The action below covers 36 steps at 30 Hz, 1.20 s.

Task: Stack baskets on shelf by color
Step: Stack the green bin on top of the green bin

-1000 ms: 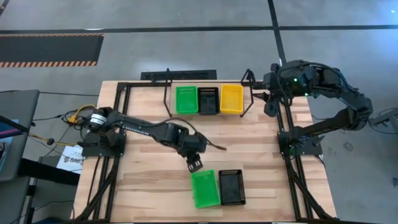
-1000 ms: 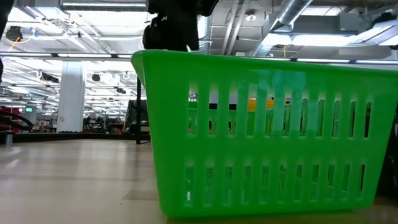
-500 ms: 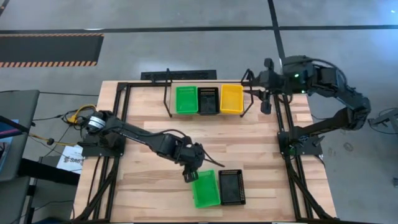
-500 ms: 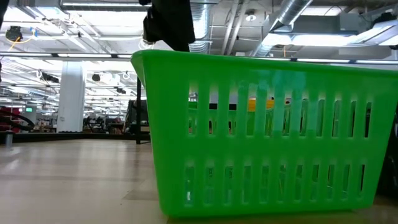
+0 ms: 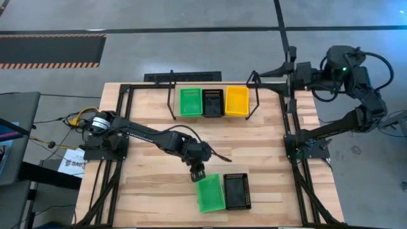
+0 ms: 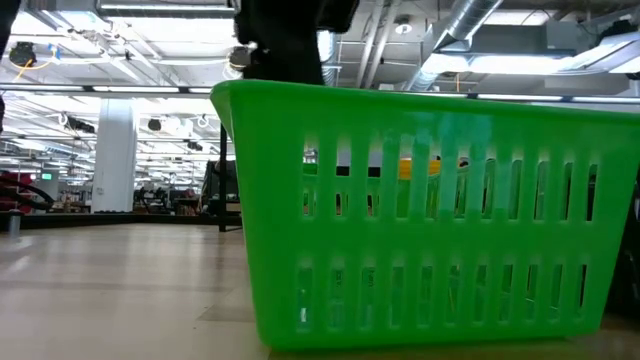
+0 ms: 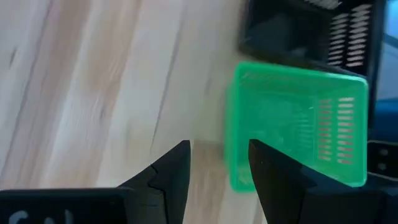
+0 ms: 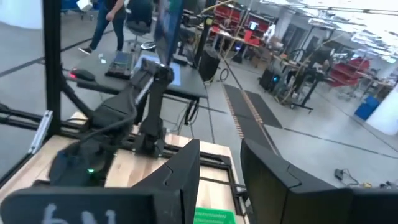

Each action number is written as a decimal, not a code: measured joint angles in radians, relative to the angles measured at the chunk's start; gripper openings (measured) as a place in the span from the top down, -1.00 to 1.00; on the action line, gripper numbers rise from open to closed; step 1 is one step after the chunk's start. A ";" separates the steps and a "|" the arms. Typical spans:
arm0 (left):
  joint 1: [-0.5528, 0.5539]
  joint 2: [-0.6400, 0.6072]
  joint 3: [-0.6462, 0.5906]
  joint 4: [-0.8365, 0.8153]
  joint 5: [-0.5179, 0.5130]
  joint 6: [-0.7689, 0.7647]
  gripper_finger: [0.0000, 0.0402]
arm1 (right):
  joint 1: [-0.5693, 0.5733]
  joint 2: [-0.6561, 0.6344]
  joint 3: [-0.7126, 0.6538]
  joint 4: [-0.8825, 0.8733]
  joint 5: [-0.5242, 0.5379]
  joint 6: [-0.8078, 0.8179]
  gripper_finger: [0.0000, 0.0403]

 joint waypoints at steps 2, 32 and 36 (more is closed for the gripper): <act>-0.014 0.000 -0.020 0.058 -0.004 0.078 0.26 | 0.007 0.001 -0.001 -0.014 0.000 0.000 0.32; -0.055 0.130 -0.085 0.194 0.074 0.049 0.02 | 0.003 0.002 -0.001 -0.069 0.010 -0.018 0.32; -0.052 0.130 -0.086 0.183 0.059 0.031 0.10 | 0.003 0.002 -0.001 -0.070 0.011 -0.018 0.32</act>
